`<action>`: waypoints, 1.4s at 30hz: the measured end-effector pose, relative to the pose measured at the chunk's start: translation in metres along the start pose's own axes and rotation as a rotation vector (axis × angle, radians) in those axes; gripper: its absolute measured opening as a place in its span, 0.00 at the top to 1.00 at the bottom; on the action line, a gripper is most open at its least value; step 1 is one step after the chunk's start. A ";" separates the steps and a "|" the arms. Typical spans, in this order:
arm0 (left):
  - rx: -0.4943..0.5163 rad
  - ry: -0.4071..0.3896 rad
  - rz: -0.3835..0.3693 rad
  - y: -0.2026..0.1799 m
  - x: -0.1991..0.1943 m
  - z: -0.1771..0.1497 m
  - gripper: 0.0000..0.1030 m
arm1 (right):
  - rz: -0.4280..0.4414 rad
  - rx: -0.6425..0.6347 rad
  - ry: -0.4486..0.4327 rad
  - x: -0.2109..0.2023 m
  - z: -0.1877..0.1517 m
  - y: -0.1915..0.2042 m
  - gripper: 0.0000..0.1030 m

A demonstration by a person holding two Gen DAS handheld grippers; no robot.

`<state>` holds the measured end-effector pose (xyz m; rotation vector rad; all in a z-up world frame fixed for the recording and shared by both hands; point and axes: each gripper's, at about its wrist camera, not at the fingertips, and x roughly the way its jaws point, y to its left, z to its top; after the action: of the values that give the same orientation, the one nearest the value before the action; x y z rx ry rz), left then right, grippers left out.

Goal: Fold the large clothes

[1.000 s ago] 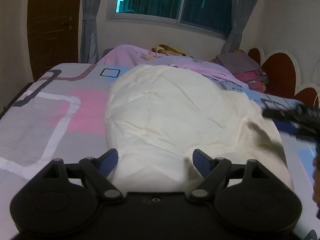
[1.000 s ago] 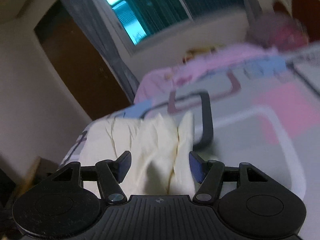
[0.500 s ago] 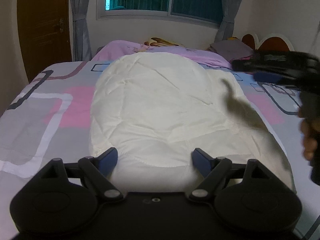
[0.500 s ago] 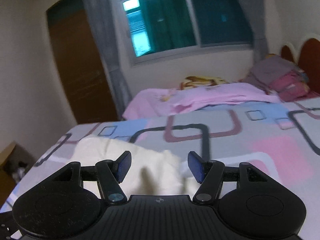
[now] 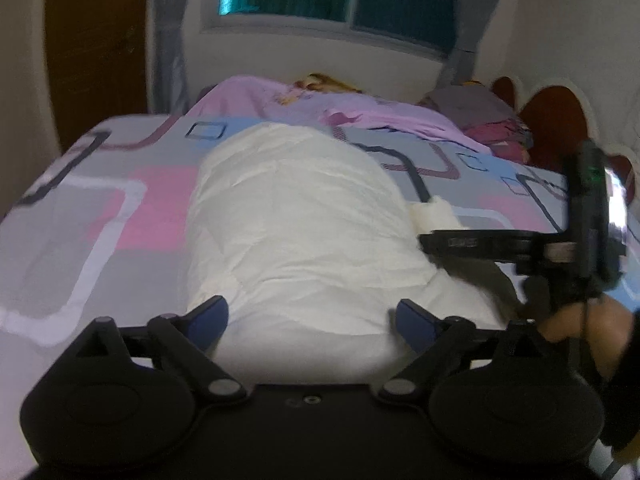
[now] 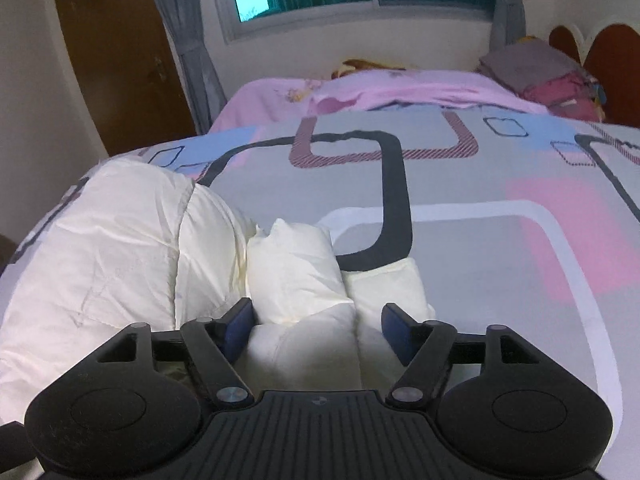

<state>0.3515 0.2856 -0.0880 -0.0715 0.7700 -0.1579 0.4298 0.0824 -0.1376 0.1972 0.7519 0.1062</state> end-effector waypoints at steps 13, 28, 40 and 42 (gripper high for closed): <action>-0.125 0.026 0.091 -0.006 -0.065 -0.010 0.00 | 0.065 -0.138 -0.068 -0.128 -0.076 0.006 0.32; -0.072 -0.102 0.234 -0.087 -0.211 -0.077 0.00 | 0.191 -0.150 -0.265 -0.320 -0.141 -0.020 0.04; -0.048 -0.182 0.268 -0.121 -0.301 -0.121 0.00 | 0.190 -0.127 -0.340 -0.431 -0.191 -0.023 0.03; -0.059 -0.185 0.267 -0.120 -0.307 -0.127 0.00 | 0.188 -0.130 -0.355 -0.440 -0.194 -0.021 0.03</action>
<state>0.0326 0.2176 0.0467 -0.0374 0.5929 0.1242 -0.0231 0.0163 0.0133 0.1563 0.3696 0.2897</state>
